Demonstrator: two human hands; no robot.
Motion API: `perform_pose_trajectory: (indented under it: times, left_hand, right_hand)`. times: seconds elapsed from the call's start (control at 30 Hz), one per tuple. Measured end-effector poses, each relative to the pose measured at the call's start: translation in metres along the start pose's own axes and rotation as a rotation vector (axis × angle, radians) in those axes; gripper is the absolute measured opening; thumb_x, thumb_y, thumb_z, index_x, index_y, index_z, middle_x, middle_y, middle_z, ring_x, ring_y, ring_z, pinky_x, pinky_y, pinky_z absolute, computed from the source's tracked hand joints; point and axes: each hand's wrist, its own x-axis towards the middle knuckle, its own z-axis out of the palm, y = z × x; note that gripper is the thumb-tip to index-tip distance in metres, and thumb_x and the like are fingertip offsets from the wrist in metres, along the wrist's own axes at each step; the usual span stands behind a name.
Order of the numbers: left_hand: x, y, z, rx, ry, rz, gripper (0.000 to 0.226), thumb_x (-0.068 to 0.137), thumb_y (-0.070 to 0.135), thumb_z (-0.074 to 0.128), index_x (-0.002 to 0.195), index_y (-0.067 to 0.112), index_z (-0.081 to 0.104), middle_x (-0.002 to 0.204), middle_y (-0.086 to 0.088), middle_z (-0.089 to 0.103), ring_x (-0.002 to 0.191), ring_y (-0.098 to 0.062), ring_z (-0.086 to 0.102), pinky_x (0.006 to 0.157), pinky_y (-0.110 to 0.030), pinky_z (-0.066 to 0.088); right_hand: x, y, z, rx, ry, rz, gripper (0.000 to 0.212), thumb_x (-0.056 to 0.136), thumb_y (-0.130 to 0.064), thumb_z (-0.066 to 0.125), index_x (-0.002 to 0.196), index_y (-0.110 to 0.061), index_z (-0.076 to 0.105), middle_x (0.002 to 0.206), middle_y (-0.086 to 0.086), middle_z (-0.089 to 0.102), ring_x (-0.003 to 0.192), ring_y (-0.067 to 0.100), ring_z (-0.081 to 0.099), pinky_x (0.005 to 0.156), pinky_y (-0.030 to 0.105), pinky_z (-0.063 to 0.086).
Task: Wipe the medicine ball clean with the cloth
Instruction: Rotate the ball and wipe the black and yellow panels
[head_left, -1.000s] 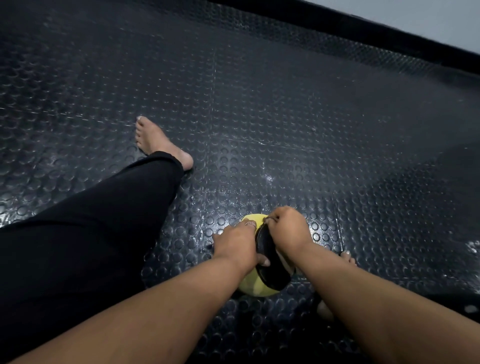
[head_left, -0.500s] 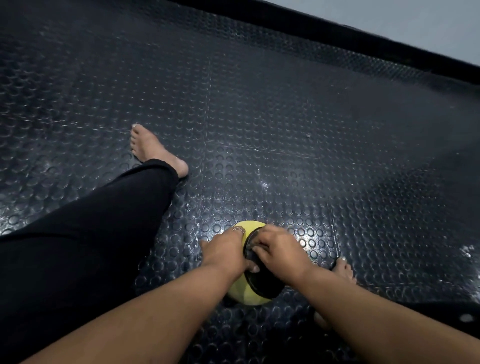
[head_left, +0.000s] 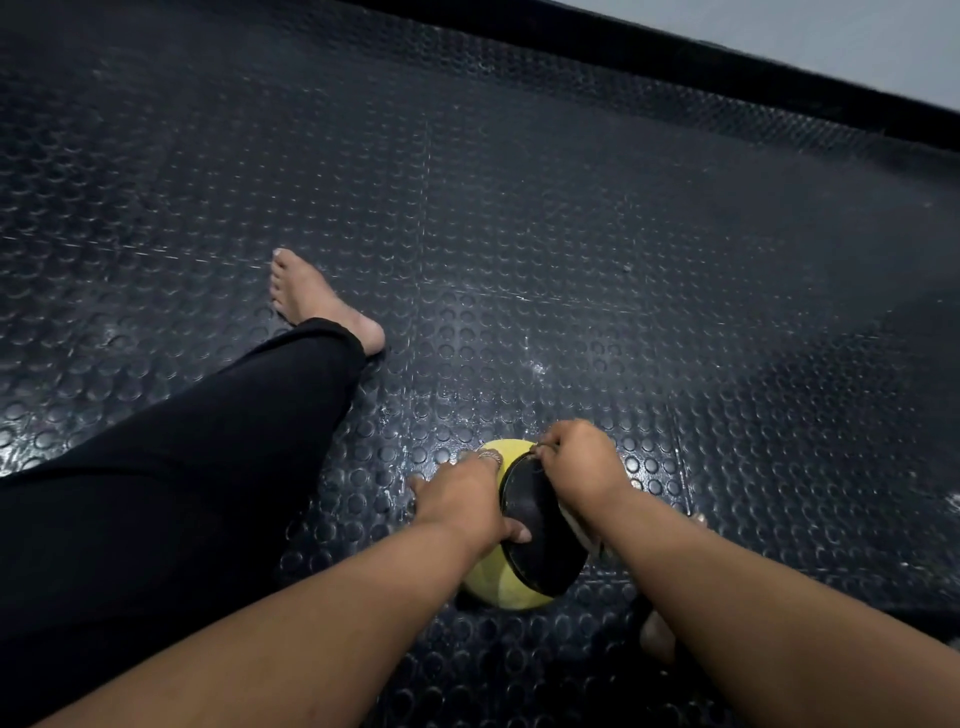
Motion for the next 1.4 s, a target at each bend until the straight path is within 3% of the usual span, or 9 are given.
perform_pose_trajectory:
  times: [0.2, 0.33, 0.47, 0.67, 0.83, 1.03, 1.13, 1.27, 1.4]
  left_hand:
    - [0.004, -0.006, -0.003, -0.017, 0.007, -0.011, 0.078, 0.068, 0.049, 0.084, 0.133, 0.025, 0.048, 0.127, 0.002, 0.06, 0.119, -0.022, 0.056, 0.102, -0.039, 0.043]
    - [0.003, -0.002, -0.001, -0.005, 0.018, 0.011, 0.077, 0.07, 0.052, 0.082, 0.133, 0.025, 0.048, 0.13, 0.002, 0.055, 0.123, -0.024, 0.053, 0.107, -0.047, 0.037]
    - [0.003, -0.008, 0.0, 0.048, 0.002, 0.029, 0.073, 0.071, 0.05, 0.08, 0.132, 0.026, 0.047, 0.13, 0.0, 0.053, 0.121, -0.024, 0.053, 0.105, -0.045, 0.038]
    - [-0.001, 0.001, 0.003, 0.106, -0.023, 0.056, 0.073, 0.07, 0.054, 0.08, 0.128, 0.023, 0.047, 0.132, 0.003, 0.05, 0.124, -0.024, 0.05, 0.106, -0.058, 0.033]
    - [0.002, -0.004, 0.0, 0.056, -0.02, 0.039, 0.07, 0.072, 0.051, 0.079, 0.129, 0.024, 0.047, 0.133, 0.002, 0.051, 0.122, -0.024, 0.052, 0.105, -0.05, 0.038]
    - [0.004, -0.008, -0.002, -0.03, -0.019, 0.027, 0.093, 0.068, 0.056, 0.081, 0.144, 0.025, 0.037, 0.144, 0.004, 0.043, 0.131, -0.023, 0.046, 0.108, -0.045, 0.038]
    - [0.011, -0.021, -0.009, -0.213, -0.047, 0.002, 0.095, 0.065, 0.053, 0.085, 0.142, 0.021, 0.04, 0.144, -0.001, 0.041, 0.132, -0.024, 0.044, 0.109, -0.038, 0.038]
    - [0.027, -0.026, -0.011, -0.434, -0.034, -0.077, 0.062, 0.085, 0.051, 0.068, 0.132, 0.014, 0.051, 0.144, -0.01, 0.04, 0.128, -0.028, 0.046, 0.105, -0.034, 0.039]
    - [0.03, -0.028, -0.007, -0.577, -0.149, -0.205, 0.082, 0.081, 0.051, 0.073, 0.146, 0.019, 0.034, 0.143, -0.009, 0.047, 0.122, -0.03, 0.053, 0.087, -0.034, 0.047]
  right_hand:
    - [-0.018, -0.014, 0.005, -0.034, -0.086, -0.27, 0.015, 0.087, -0.02, 0.058, 0.094, -0.014, 0.071, 0.099, 0.004, 0.06, 0.095, 0.021, 0.056, 0.082, 0.026, 0.041]
    - [-0.006, -0.009, 0.0, -0.031, -0.013, -0.126, 0.014, 0.087, -0.017, 0.06, 0.095, -0.013, 0.071, 0.1, 0.006, 0.06, 0.095, 0.023, 0.057, 0.079, 0.024, 0.039]
    - [-0.038, -0.012, 0.003, -0.033, -0.172, -0.448, 0.015, 0.081, -0.011, 0.059, 0.086, -0.016, 0.073, 0.089, 0.002, 0.06, 0.09, 0.021, 0.055, 0.08, 0.029, 0.045]
    - [-0.011, 0.003, 0.003, 0.014, 0.004, -0.11, 0.012, 0.087, -0.013, 0.06, 0.088, -0.013, 0.072, 0.09, 0.001, 0.057, 0.088, 0.021, 0.057, 0.073, 0.022, 0.037]
    - [-0.033, -0.008, 0.008, -0.02, -0.115, -0.389, 0.014, 0.083, -0.011, 0.058, 0.085, -0.014, 0.072, 0.088, 0.004, 0.06, 0.087, 0.021, 0.055, 0.077, 0.031, 0.046]
    - [0.004, 0.024, -0.01, 0.26, -0.145, 0.357, 0.015, 0.091, -0.017, 0.058, 0.091, -0.005, 0.067, 0.08, 0.007, 0.066, 0.087, 0.024, 0.066, 0.069, 0.025, 0.047]
    - [-0.01, 0.039, -0.006, 0.923, -0.189, 0.768, 0.026, 0.098, -0.009, 0.043, 0.075, -0.003, 0.054, 0.045, 0.005, 0.057, 0.041, 0.018, 0.059, 0.039, 0.024, 0.048]
    - [-0.026, 0.057, 0.002, 1.148, -0.304, 0.912, 0.037, 0.099, -0.018, 0.034, 0.068, -0.004, 0.05, 0.042, 0.01, 0.056, 0.035, 0.02, 0.057, 0.05, 0.031, 0.048]
    - [-0.026, 0.063, 0.011, 1.135, -0.359, 0.943, 0.035, 0.096, -0.028, 0.039, 0.078, -0.005, 0.058, 0.058, 0.013, 0.063, 0.053, 0.026, 0.061, 0.061, 0.032, 0.051]
